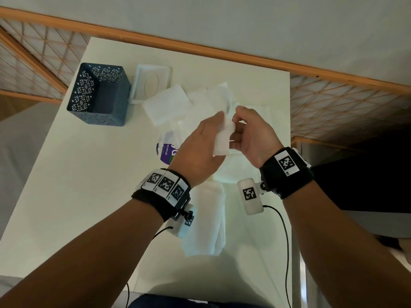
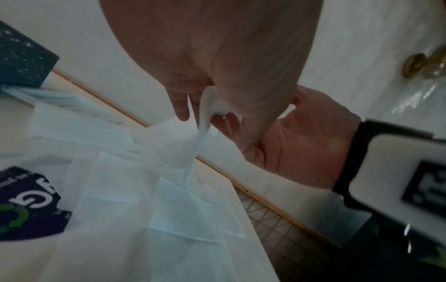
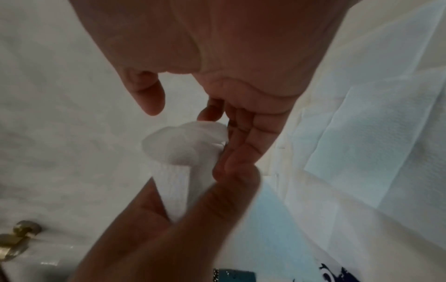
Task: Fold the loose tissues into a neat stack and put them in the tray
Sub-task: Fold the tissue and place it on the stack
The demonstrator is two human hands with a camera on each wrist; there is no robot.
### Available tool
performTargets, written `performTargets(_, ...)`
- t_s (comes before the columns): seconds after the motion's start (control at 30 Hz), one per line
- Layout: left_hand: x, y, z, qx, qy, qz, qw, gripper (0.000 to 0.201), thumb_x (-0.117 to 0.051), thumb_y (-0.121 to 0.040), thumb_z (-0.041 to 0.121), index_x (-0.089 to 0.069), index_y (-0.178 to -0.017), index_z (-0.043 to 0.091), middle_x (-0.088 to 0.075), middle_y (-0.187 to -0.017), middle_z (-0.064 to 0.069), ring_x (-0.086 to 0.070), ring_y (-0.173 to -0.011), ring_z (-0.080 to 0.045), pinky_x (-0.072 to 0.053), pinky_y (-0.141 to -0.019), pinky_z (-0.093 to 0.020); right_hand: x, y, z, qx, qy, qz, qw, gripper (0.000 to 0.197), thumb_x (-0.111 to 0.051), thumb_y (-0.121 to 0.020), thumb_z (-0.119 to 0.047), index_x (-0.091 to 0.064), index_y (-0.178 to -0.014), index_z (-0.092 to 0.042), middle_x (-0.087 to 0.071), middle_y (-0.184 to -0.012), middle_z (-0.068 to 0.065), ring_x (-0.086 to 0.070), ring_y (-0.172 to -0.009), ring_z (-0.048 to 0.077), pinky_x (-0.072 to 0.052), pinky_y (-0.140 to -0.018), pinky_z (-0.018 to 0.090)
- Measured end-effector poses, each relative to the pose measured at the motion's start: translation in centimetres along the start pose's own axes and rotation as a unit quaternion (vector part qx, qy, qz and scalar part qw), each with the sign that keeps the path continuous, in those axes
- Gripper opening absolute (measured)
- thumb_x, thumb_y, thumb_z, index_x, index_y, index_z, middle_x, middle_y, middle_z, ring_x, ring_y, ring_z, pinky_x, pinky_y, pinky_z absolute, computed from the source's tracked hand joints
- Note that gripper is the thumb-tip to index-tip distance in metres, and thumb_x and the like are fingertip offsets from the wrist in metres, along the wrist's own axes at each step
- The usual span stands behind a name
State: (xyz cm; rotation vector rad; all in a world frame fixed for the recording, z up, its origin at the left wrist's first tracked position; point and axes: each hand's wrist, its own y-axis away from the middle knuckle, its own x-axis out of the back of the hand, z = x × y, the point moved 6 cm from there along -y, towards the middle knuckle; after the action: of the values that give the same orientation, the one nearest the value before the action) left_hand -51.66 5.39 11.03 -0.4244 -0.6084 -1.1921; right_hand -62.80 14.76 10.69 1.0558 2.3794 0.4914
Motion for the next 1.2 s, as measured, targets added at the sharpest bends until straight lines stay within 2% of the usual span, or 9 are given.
performTargets(0.17, 1.5, -0.2, -0.8, 0.037, 0.079, 0.048, 0.995, 0.035, -0.053, -0.108, 0.015, -0.058, -0.143, 0.018, -0.068, -0.124, 0.007, -0.061, -0.103, -0.003, -0.047, -0.089, -0.016, 0.0, 0.8, -0.3, 0.016, 0.009, 0.013, 1.0, 0.019, -0.054, -0.1, -0.031, -0.055, -0.105, -0.013, -0.076, -0.092, 0.016, -0.074, -0.078, 0.03, -0.059, -0.077, 0.04)
performTargets(0.3, 2.7, -0.6, -1.0, 0.107, 0.168, 0.063, 0.978, 0.022, -0.049, -0.111, 0.026, -0.068, -0.119, 0.022, -0.073, -0.105, 0.003, -0.065, -0.087, -0.002, -0.049, -0.075, -0.017, 0.8, 1.0, -0.5, 0.065, 0.128, 0.034, 0.989, 0.044, -0.055, -0.094, -0.012, -0.054, -0.136, -0.025, -0.074, -0.11, 0.013, -0.073, -0.085, 0.025, -0.06, -0.077, 0.039)
performTargets(0.47, 3.7, -0.6, -1.1, 0.151, 0.211, 0.086, 0.962, 0.012, -0.055, -0.108, 0.03, -0.052, -0.12, 0.031, -0.07, -0.092, 0.008, -0.067, -0.077, -0.014, -0.057, -0.069, -0.033, 1.7, 0.0, -0.8, 0.124, 0.357, 0.107, 0.92, 0.016, -0.07, -0.095, -0.024, -0.064, -0.11, -0.028, -0.068, -0.09, -0.009, -0.066, -0.078, 0.014, -0.062, -0.083, 0.043)
performTargets(0.63, 4.1, -0.6, -2.4, 0.192, 0.133, 0.11, 0.966, 0.019, -0.047, -0.109, 0.039, -0.043, -0.115, 0.021, -0.062, -0.087, 0.0, -0.059, -0.074, -0.023, -0.057, -0.071, -0.054, 2.7, -0.7, -1.2, 0.142, 0.412, 0.164, 0.885, 0.018, -0.064, -0.099, -0.033, -0.068, -0.095, -0.016, -0.063, -0.08, -0.01, -0.057, -0.071, 0.008, -0.043, -0.064, 0.021)
performTargets(0.73, 4.5, -0.6, -3.0, 0.179, 0.122, 0.129, 0.968, 0.018, -0.053, -0.107, 0.035, -0.052, -0.113, 0.018, -0.066, -0.099, 0.0, -0.062, -0.083, -0.019, -0.049, -0.068, -0.041, 2.9, -1.3, -0.7, 0.128, 0.409, 0.161, 0.889, 0.018, -0.064, -0.098, -0.034, -0.069, -0.096, -0.017, -0.066, -0.089, -0.005, -0.058, -0.074, 0.007, -0.043, -0.068, 0.024)
performTargets(0.87, 5.1, -0.4, -3.1, 0.166, 0.142, 0.139, 0.966, 0.011, -0.065, -0.101, 0.032, -0.059, -0.099, 0.023, -0.066, -0.12, 0.008, -0.063, -0.095, -0.001, -0.046, -0.06, -0.006, 3.1, -1.1, -0.6, 0.12, 0.44, 0.17, 0.874, 0.048, -0.066, -0.093, -0.033, -0.056, -0.139, -0.027, -0.049, -0.141, 0.004, -0.053, -0.126, 0.019, -0.043, -0.103, 0.031)
performTargets(0.93, 5.3, -0.3, -2.6, 0.158, 0.154, 0.113, 0.969, 0.015, -0.066, -0.097, 0.03, -0.056, -0.09, 0.021, -0.065, -0.099, 0.013, -0.056, -0.069, 0.001, -0.043, -0.047, -0.009, 2.2, -0.4, -1.3, 0.16, 0.451, 0.146, 0.866, 0.066, -0.066, -0.09, -0.027, -0.045, -0.153, -0.029, -0.037, -0.156, 0.004, -0.04, -0.142, 0.02, -0.036, -0.116, 0.034)
performTargets(1.03, 6.1, -0.3, -1.0, 0.134, 0.195, 0.064, 0.969, 0.017, -0.062, -0.086, 0.031, -0.056, -0.082, 0.015, -0.055, -0.075, 0.004, -0.05, -0.065, -0.013, -0.043, -0.057, -0.027, 0.4, 0.7, -2.2, 0.208, 0.457, 0.066, 0.863, 0.072, -0.065, -0.087, -0.027, -0.044, -0.154, -0.037, -0.027, -0.167, -0.003, -0.025, -0.154, 0.015, -0.029, -0.122, 0.034)
performTargets(1.2, 7.4, -0.5, 1.0, 0.127, 0.282, 0.018, 0.951, 0.018, -0.059, -0.086, 0.026, -0.068, -0.09, 0.011, -0.065, -0.08, 0.004, -0.06, -0.072, -0.014, -0.049, -0.067, -0.029, -1.6, 2.9, -3.6, 0.226, 0.442, -0.009, 0.868, 0.026, -0.068, -0.095, -0.02, -0.072, -0.118, -0.029, -0.061, -0.141, -0.013, -0.052, -0.133, 0.003, -0.036, -0.116, 0.024)
